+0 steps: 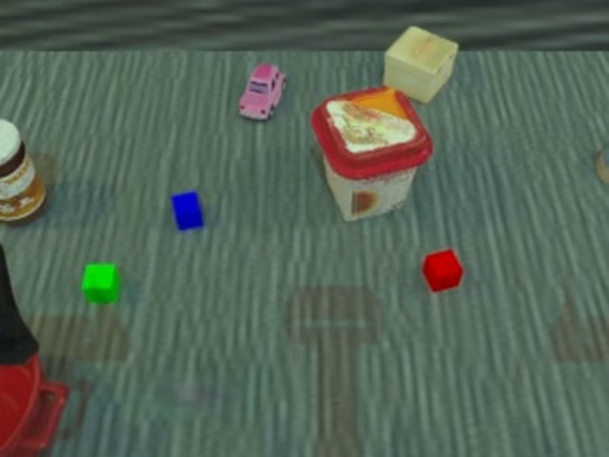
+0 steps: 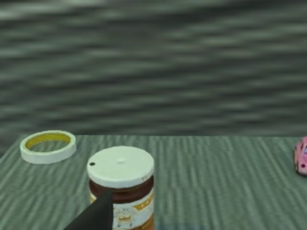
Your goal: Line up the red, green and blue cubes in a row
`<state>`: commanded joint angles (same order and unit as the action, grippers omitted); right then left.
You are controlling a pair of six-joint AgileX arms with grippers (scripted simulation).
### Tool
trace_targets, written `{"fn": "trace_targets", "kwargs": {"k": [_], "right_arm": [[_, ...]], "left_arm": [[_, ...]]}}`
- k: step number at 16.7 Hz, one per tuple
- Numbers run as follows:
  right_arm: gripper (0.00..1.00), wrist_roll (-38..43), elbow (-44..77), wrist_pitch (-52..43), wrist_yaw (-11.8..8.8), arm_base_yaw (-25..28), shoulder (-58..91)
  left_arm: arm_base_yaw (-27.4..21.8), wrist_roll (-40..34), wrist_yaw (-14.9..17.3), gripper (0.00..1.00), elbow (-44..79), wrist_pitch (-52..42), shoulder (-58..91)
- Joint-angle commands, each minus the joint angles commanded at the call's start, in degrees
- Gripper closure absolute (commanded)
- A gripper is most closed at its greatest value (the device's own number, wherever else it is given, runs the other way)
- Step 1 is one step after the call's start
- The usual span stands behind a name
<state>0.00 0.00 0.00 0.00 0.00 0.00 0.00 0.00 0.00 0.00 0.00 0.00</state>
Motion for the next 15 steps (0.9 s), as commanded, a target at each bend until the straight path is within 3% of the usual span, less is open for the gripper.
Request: {"fn": "trace_targets", "kwargs": {"k": [7, 15], "right_arm": [[0.0, 0.9, 8.5, -5.3, -0.2, 2.5, 8.9], [0.0, 3.7, 41.1, -26.4, 0.1, 11.0, 51.2]], "left_arm": [[0.0, 0.0, 0.0, 0.0, 0.0, 0.0, 0.0], [0.0, 0.0, 0.0, 0.0, 0.0, 0.0, 0.0]]}}
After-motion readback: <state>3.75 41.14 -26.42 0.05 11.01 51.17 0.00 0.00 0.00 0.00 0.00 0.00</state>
